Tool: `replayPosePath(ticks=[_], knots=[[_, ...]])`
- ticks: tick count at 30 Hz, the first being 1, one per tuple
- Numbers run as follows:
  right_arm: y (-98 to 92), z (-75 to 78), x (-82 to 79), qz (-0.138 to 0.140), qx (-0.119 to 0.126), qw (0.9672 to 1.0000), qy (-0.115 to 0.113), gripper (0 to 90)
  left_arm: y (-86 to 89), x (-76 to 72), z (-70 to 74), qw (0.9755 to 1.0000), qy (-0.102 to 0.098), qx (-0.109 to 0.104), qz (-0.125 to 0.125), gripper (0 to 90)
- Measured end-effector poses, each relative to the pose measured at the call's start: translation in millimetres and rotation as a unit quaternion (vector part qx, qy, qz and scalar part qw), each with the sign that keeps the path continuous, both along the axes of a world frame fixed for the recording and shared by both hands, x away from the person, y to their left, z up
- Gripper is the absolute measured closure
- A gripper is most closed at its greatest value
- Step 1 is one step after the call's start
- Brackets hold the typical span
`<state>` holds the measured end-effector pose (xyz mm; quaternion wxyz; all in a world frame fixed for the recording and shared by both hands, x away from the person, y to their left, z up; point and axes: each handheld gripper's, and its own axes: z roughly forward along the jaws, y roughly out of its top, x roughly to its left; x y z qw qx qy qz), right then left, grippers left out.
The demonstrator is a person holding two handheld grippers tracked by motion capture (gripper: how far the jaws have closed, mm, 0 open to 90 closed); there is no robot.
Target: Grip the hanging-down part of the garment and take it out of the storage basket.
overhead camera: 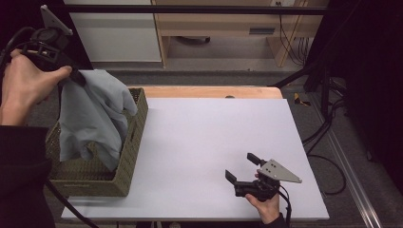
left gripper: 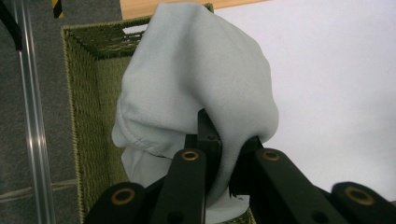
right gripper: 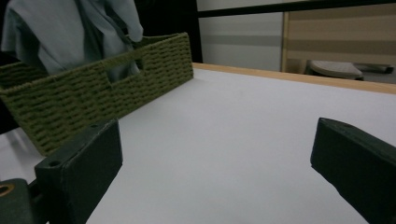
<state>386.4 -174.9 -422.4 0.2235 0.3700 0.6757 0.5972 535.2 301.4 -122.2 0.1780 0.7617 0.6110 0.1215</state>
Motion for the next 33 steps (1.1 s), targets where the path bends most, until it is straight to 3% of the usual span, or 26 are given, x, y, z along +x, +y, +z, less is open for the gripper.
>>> replayPosePath(ticks=[5, 21, 33], knots=[[22.0, 10.5, 12.4, 0.028, 0.007, 0.9995, -0.012, 2.5, -3.3, 2.7, -2.1, 1.0, 0.006, 0.0, -0.003, 85.1], [109.2, 34.4, 43.8, 0.095, 0.018, 0.9953, -0.01, 3.5, 0.8, 4.0, -3.9, 1.0, 0.009, -0.001, -0.003, 85.1], [151.2, 42.0, 63.0, 0.124, 0.025, 0.9919, -0.009, 4.3, 0.5, 4.3, -4.1, 0.9999, 0.012, -0.002, -0.005, 85.1]])
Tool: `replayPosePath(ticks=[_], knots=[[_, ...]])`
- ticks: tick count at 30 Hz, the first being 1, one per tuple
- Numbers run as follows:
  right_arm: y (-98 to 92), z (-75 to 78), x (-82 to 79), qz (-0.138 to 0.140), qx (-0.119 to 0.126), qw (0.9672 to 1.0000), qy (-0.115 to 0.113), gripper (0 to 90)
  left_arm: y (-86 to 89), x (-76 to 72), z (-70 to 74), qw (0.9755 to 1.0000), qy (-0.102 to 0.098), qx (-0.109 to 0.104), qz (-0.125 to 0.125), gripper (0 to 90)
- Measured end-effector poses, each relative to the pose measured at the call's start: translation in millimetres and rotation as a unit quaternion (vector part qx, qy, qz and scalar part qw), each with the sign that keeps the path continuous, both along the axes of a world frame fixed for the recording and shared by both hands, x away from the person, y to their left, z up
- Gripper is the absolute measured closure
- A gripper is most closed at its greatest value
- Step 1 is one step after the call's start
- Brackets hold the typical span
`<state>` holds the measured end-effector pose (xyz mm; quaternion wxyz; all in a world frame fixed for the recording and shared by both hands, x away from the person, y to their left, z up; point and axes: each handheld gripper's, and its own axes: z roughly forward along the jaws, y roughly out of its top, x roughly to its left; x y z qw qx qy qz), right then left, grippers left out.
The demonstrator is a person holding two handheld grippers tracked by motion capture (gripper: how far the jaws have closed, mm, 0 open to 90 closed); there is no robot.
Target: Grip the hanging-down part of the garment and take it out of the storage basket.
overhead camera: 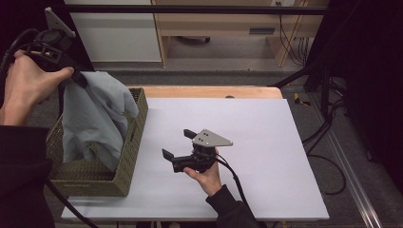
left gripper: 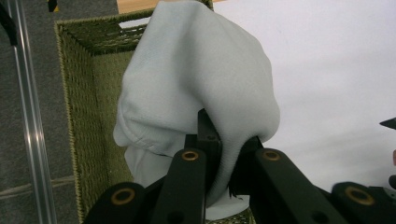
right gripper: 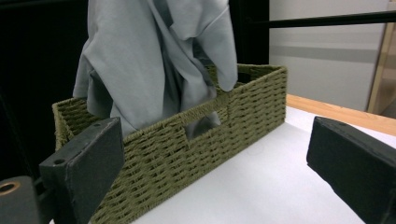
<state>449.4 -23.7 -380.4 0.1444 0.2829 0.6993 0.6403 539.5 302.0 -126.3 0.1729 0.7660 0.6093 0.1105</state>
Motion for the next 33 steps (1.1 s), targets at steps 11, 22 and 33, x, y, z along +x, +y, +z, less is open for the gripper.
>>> replayPosePath(ticks=[11, 22, 33], knots=[[39.6, 1.8, 11.7, 0.022, -0.002, 0.9997, 0.005, 5.6, -2.4, 0.7, -0.7, 1.0, 0.003, 0.003, -0.003, 85.1], [82.1, -2.0, 20.7, 0.052, -0.011, 0.9985, 0.013, 6.6, -1.8, 0.1, -1.9, 1.0, 0.008, 0.005, -0.002, 85.1], [118.5, -14.1, 24.7, 0.074, -0.022, 0.9967, 0.024, 7.7, -2.6, -0.5, -3.4, 1.0, 0.007, 0.003, -0.004, 85.1]])
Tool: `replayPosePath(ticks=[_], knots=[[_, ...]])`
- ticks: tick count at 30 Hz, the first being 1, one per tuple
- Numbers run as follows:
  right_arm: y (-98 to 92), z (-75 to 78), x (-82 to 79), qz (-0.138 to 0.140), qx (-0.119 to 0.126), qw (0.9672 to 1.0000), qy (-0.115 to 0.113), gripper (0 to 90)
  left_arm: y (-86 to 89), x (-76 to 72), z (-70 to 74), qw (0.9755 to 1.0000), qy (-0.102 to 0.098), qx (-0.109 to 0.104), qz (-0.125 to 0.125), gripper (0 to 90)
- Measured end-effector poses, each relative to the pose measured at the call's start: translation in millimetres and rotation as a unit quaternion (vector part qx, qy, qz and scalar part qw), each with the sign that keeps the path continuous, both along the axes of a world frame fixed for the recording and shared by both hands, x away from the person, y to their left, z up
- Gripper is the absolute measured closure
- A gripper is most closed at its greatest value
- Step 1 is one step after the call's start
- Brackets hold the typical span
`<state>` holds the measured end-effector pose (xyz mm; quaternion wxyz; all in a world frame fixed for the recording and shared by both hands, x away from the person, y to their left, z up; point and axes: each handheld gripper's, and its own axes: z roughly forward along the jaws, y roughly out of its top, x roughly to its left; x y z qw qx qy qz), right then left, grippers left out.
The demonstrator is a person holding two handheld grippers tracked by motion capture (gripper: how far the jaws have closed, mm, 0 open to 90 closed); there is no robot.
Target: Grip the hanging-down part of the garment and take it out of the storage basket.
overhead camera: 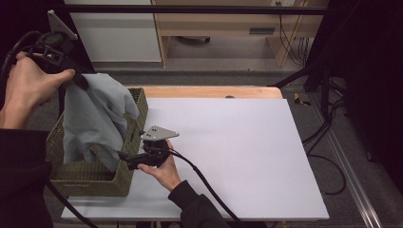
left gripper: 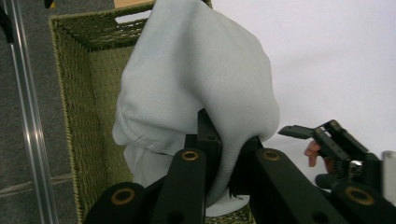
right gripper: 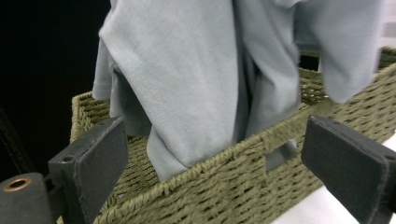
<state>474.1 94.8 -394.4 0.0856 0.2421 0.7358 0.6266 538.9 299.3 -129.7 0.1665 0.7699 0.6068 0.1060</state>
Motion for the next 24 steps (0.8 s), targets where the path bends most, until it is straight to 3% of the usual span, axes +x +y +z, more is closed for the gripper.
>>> replayPosePath(ticks=[6, 7, 8, 9, 12, 17, 22, 24], knots=[[21.4, -6.7, 1.1, 0.004, -0.016, 0.9998, 0.015, 9.6, -4.2, -1.2, 2.6, 1.0, -0.002, 0.005, -0.005, 85.1], [25.2, -8.9, 2.2, 0.005, -0.02, 0.9998, 0.002, 10.3, -4.2, -1.6, 3.2, 1.0, -0.003, 0.004, -0.006, 85.1], [29.1, -9.6, 1.4, 0.005, -0.024, 0.9996, 0.009, 10.8, -4.3, -2.0, 3.5, 1.0, -0.005, 0.004, -0.005, 85.1], [32.2, -10.8, 2.1, 0.007, -0.031, 0.9995, -0.002, 12.2, -4.4, -2.4, 3.9, 1.0, -0.006, 0.003, -0.004, 85.1], [42.8, -11.0, 1.2, 0.012, -0.044, 0.9989, 0.006, 18.7, -3.6, -3.2, 4.8, 1.0, -0.006, 0.001, -0.008, 85.1], [54.9, -10.1, -0.7, 0.003, -0.072, 0.9974, -0.007, 43.4, -1.2, -5.2, 5.5, 0.9999, -0.007, 0.0, -0.007, 85.1], [54.0, -10.5, 1.4, 0.006, -0.076, 0.9971, -0.004, 79.9, 2.2, -7.1, 5.2, 0.9999, -0.008, -0.002, -0.007, 85.1], [51.2, -8.9, 2.3, 0.011, -0.074, 0.9972, 0.0, 85.2, 4.1, -7.4, 5.4, 0.9999, -0.011, -0.002, -0.005, 85.1]])
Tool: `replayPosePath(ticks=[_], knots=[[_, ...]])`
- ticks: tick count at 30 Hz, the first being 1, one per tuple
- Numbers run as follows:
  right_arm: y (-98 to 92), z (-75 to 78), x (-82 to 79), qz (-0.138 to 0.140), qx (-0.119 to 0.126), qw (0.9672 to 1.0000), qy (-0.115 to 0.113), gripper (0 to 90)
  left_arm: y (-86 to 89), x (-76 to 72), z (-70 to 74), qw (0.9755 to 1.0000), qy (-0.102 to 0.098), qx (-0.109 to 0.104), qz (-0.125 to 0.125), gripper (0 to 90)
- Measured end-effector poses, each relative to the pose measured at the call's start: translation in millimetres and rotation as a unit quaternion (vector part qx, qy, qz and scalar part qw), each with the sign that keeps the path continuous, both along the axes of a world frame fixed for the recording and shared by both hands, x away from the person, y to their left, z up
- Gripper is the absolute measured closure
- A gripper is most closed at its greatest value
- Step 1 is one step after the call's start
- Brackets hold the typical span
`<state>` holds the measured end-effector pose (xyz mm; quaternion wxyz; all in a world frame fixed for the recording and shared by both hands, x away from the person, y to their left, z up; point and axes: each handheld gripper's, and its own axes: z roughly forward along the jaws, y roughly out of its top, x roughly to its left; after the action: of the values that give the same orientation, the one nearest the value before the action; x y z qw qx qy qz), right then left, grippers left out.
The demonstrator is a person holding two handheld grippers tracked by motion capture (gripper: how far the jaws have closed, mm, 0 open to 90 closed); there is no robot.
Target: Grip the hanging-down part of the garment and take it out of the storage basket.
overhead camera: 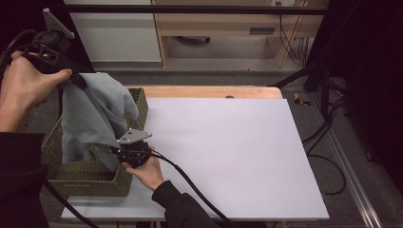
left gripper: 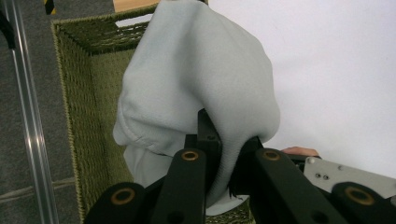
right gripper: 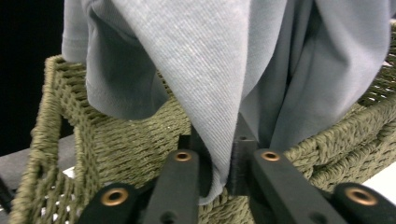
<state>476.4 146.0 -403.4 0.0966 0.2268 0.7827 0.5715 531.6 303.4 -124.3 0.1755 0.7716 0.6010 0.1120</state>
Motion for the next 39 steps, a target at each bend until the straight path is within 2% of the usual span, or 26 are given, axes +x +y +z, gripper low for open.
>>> replayPosePath(ticks=[6, 12, 18, 24, 28, 35, 39], knots=[[-13.6, 8.2, 0.2, 0.007, 0.016, 0.9998, -0.002, 86.6, 2.8, -0.2, -0.9, 1.0, -0.001, -0.001, 0.004, 85.1], [-43.5, 21.9, 1.9, 0.001, 0.044, 0.999, -0.004, 86.8, 5.0, -0.2, -2.0, 1.0, -0.001, -0.002, 0.006, 85.1], [-75.9, 40.4, 0.9, -0.009, 0.052, 0.9985, -0.017, 86.8, 5.3, 0.3, -6.5, 1.0, 0.002, -0.004, 0.003, 85.1], [-111.6, 60.3, -4.6, -0.025, 0.05, 0.9976, -0.041, 86.9, 5.4, -1.7, -9.1, 0.9999, 0.001, -0.012, -0.002, 85.1], [-129.0, 74.8, -9.5, -0.034, 0.062, 0.996, -0.055, 86.9, 3.0, -4.5, -8.5, 0.9998, -0.001, -0.015, -0.008, 85.0], [-148.2, 101.0, -18.2, -0.053, 0.067, 0.9925, -0.087, 87.0, -4.3, -6.5, -8.3, 0.9997, -0.003, -0.017, -0.017, 85.0], [-157.0, 111.1, -23.1, -0.063, 0.071, 0.99, -0.104, 87.0, -6.6, -5.9, -9.0, 0.9995, -0.002, -0.022, -0.021, 85.0]])
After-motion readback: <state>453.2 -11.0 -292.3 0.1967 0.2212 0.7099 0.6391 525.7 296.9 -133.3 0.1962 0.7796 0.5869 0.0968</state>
